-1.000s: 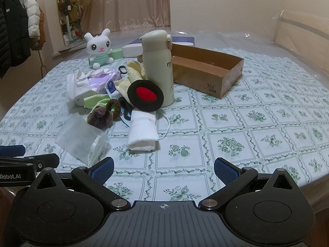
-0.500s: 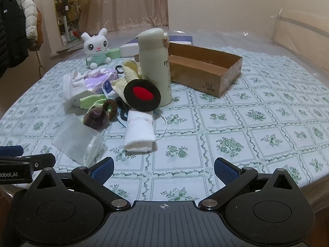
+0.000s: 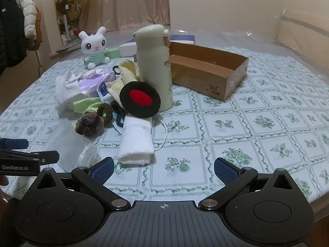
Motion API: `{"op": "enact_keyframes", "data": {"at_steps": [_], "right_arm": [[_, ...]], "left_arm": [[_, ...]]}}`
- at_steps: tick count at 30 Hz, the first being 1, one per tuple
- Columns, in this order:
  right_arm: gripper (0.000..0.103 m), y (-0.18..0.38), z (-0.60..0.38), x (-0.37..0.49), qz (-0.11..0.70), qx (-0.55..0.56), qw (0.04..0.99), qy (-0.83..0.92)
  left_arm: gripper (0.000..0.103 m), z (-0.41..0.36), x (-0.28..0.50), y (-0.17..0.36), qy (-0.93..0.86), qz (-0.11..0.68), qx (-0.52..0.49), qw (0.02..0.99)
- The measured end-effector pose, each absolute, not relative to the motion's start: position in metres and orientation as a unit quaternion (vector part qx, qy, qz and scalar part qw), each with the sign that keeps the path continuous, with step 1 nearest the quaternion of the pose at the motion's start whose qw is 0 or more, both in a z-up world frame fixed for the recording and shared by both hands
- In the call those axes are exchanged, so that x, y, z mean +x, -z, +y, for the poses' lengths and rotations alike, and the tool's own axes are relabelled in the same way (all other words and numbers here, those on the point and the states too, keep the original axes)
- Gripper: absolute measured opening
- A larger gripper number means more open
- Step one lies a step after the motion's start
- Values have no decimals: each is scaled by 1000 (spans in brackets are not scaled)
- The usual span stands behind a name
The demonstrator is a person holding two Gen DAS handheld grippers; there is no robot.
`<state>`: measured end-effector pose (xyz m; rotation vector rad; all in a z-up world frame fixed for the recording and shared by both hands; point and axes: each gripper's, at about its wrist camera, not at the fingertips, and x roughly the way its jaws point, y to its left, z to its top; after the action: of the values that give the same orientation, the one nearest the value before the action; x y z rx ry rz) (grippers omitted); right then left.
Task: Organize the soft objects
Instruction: 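Grasp the clear mesh bag with the left tool while the right tool grasps the dark purple velvet pouch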
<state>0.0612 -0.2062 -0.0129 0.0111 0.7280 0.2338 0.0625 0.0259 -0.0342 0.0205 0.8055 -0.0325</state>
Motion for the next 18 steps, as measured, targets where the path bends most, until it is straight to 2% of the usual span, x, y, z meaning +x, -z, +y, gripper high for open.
{"op": "enact_keyframes", "data": {"at_steps": [10, 12, 14, 17, 18], "right_arm": [[103, 29, -186, 89, 369, -5, 920, -133], [103, 32, -182, 94, 371, -7, 919, -136], [103, 35, -178, 100, 371, -9, 918, -137], [103, 37, -173, 106, 372, -9, 918, -138], [103, 38, -172, 107, 371, -9, 918, -138]], "left_arm": [[98, 48, 102, 63, 39, 414, 39, 909], [87, 52, 108, 69, 53, 423, 40, 904], [85, 53, 112, 74, 62, 430, 39, 900], [70, 51, 112, 75, 73, 425, 48, 901], [63, 50, 111, 74, 75, 424, 55, 901]]}}
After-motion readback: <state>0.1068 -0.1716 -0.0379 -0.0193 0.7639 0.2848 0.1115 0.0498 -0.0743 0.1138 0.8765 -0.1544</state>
